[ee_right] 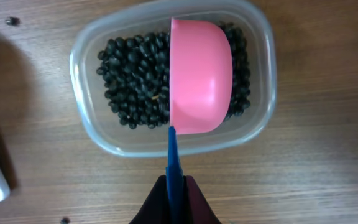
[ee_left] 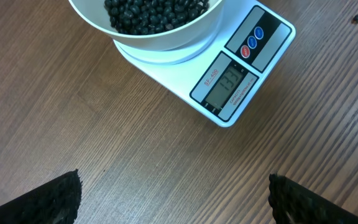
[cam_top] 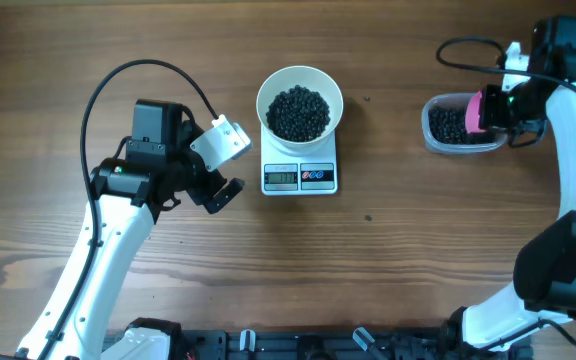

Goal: Scoop item into bowl and weigh 150g on scale
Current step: 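Move the empty scoop back to the bean tub with the right gripper, then dip the pink scoop into the black beans and lift it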

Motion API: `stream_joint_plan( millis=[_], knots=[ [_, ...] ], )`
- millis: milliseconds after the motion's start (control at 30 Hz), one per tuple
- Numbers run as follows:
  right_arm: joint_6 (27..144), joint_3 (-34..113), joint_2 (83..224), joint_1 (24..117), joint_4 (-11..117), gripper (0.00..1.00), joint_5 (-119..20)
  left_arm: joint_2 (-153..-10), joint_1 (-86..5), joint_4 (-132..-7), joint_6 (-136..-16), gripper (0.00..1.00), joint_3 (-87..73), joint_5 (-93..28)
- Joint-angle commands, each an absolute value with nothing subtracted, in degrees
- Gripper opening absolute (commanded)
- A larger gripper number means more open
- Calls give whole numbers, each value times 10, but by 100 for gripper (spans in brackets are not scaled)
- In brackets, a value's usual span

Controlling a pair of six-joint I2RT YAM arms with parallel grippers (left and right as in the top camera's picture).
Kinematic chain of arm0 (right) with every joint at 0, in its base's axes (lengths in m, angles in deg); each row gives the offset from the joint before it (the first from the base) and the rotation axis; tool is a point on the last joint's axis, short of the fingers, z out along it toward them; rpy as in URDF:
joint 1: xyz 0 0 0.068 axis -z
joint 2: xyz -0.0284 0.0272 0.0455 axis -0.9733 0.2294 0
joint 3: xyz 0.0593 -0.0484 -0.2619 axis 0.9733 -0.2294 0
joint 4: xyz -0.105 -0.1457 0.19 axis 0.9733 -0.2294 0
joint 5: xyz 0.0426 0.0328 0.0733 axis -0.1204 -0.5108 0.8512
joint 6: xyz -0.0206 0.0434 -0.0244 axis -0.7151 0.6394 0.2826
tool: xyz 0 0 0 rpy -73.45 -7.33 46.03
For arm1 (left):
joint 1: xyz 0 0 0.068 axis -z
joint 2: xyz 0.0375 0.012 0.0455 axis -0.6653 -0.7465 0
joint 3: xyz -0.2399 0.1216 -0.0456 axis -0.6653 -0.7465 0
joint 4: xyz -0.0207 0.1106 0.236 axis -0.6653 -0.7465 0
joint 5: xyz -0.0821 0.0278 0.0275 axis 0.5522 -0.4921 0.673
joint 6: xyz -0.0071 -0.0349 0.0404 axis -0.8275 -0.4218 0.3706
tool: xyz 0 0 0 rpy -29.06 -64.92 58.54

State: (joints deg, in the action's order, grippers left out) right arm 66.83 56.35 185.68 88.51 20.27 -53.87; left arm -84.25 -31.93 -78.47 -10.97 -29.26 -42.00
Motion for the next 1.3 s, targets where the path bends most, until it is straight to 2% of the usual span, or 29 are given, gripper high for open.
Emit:
stream_joint_plan(
  millis=[0, 167, 500, 833, 1267],
  knots=[
    [659, 538, 1878, 882, 222, 4, -544, -843, -322, -783, -101, 100, -297, -409],
    [657, 535, 1904, 882, 239, 4, -537, -843, -322, -783, -101, 100, -297, -409],
    [634, 534, 1922, 882, 226, 4, -413, -843, -322, -783, -101, 100, -297, -409],
    [611, 534, 1922, 882, 175, 4, -399, -843, -322, -783, -101, 100, -297, -409],
    [613, 534, 1922, 884, 206, 4, -316, -843, -322, -783, -101, 100, -297, -409]
  ],
)
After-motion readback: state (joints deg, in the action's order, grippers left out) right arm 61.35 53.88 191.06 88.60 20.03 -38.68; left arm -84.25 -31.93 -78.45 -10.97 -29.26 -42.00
